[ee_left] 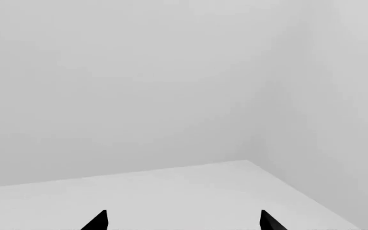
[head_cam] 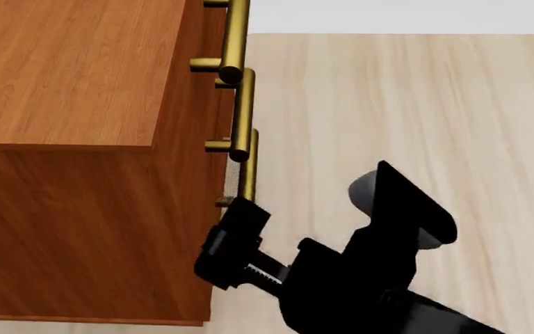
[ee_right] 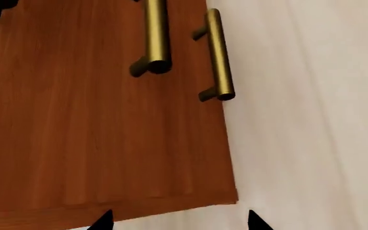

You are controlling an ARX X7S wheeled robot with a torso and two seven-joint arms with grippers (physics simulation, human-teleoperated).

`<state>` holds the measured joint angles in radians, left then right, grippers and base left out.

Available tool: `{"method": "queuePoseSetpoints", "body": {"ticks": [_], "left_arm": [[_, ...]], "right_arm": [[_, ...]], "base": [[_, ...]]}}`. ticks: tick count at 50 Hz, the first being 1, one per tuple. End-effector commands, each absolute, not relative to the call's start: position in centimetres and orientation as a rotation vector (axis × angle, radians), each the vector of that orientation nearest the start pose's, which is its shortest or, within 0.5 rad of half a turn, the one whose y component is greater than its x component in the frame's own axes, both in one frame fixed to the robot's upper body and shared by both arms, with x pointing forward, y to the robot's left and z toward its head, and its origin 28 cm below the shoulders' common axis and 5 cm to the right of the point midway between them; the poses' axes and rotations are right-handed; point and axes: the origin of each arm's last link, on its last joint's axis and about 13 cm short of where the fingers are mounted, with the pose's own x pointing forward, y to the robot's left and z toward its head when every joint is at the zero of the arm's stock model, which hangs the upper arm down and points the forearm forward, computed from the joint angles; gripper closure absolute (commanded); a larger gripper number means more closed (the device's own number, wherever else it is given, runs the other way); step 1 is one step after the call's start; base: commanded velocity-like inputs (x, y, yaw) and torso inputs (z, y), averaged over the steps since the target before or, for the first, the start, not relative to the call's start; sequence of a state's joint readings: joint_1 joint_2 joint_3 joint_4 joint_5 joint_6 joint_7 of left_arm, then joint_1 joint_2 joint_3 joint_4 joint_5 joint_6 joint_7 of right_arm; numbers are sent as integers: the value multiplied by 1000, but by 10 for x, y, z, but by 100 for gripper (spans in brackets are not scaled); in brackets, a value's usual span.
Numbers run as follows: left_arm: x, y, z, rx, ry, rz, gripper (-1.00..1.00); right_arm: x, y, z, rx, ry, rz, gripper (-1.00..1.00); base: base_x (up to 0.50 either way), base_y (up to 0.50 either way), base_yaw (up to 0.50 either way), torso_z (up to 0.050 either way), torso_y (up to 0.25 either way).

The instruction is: Close the bottom drawer of the cabinet and open the top drawer.

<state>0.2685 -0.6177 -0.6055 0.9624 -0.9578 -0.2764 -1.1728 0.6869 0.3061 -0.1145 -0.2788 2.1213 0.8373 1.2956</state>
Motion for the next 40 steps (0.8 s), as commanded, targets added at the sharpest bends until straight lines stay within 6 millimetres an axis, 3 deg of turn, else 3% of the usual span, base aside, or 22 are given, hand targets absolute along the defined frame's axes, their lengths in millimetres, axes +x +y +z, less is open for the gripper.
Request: {"method": "queuePoseSetpoints", "body": {"ticks": [1,10,17,29,31,36,40], "left_arm": [[124,301,204,-297,-420,892,-100],[124,301,203,-289,-420,891,-100],[125,300,215,-286,-420,891,-100],[124,300,206,-284,-421,890,-100],[124,300,215,-286,-421,888,-100],[124,300,208,-284,-425,886,-100],[124,300,215,-284,-425,887,-100]], "right_arm": [[179,-89,239,662,600,356,-100],[159,-99,251,738,416,433,-100],[161,-106,264,895,399,463,-100],[166,-109,283,1080,398,538,-100],[168,-108,288,1119,410,570,-100],[177,-107,292,1185,420,572,-100],[185,-107,293,1250,446,583,-100]], "base": [[0,0,0,0,0],[0,0,0,0,0],[0,0,0,0,0],[0,0,0,0,0],[0,3,0,0,0],[0,0,0,0,0],[0,0,0,0,0]]}}
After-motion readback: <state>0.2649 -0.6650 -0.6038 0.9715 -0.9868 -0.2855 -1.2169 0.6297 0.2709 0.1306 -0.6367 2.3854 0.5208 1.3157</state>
